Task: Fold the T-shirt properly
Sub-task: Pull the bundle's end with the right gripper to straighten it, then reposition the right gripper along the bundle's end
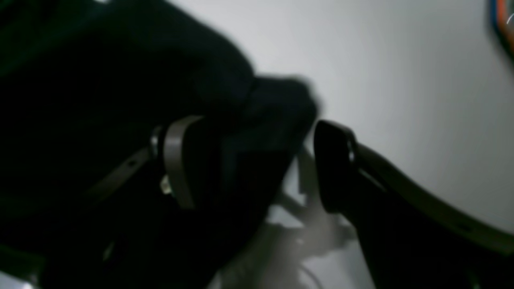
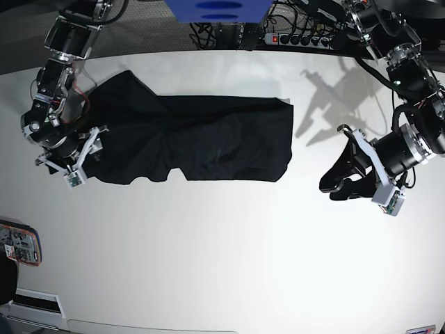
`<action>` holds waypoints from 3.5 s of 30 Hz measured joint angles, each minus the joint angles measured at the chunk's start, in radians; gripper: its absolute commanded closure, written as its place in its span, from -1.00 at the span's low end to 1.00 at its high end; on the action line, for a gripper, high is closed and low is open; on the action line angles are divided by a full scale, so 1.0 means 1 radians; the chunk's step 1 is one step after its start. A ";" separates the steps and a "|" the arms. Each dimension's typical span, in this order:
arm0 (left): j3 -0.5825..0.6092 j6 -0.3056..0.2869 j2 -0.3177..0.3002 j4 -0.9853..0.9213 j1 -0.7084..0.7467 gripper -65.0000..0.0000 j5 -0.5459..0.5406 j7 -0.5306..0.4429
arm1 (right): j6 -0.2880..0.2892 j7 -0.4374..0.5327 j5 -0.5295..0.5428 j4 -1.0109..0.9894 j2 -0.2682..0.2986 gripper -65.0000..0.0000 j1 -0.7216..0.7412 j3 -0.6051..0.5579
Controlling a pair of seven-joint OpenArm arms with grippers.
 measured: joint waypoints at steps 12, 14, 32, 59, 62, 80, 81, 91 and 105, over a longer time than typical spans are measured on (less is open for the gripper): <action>0.000 0.000 -0.001 0.000 0.006 0.49 0.003 0.000 | -0.011 0.150 0.009 -0.148 0.003 -0.22 -0.035 0.006; 0.000 0.000 -0.001 0.000 0.005 0.49 0.004 0.000 | -0.011 0.153 0.013 -0.111 0.003 -0.22 -0.071 0.007; 0.000 0.000 -0.001 0.000 0.006 0.49 0.006 0.000 | -0.003 0.069 0.003 0.019 0.001 -0.22 -0.120 0.077; -0.001 0.000 -0.003 0.000 0.003 0.49 0.003 0.000 | -0.018 0.109 0.028 -0.045 -0.040 -0.17 -0.135 -0.014; -0.001 0.000 -0.003 0.000 0.002 0.49 0.004 0.000 | -0.010 0.109 0.034 -0.047 -0.035 0.32 -0.135 -0.032; -0.001 0.000 -0.003 0.000 0.000 0.49 0.006 0.000 | 0.011 -0.024 0.023 -0.047 -0.045 1.00 -0.076 0.062; 0.000 0.000 -0.003 0.000 -0.001 0.49 0.006 0.000 | 0.009 -0.065 -0.005 -0.052 -0.043 1.00 -0.037 0.062; -0.001 0.000 -0.003 0.000 -0.003 0.49 0.006 0.000 | 0.000 -0.159 -0.011 0.019 -0.015 1.00 0.027 0.062; -0.100 0.000 -0.003 0.000 -0.003 0.49 -0.001 0.000 | -0.003 -0.346 0.008 0.337 -0.015 1.00 0.132 0.005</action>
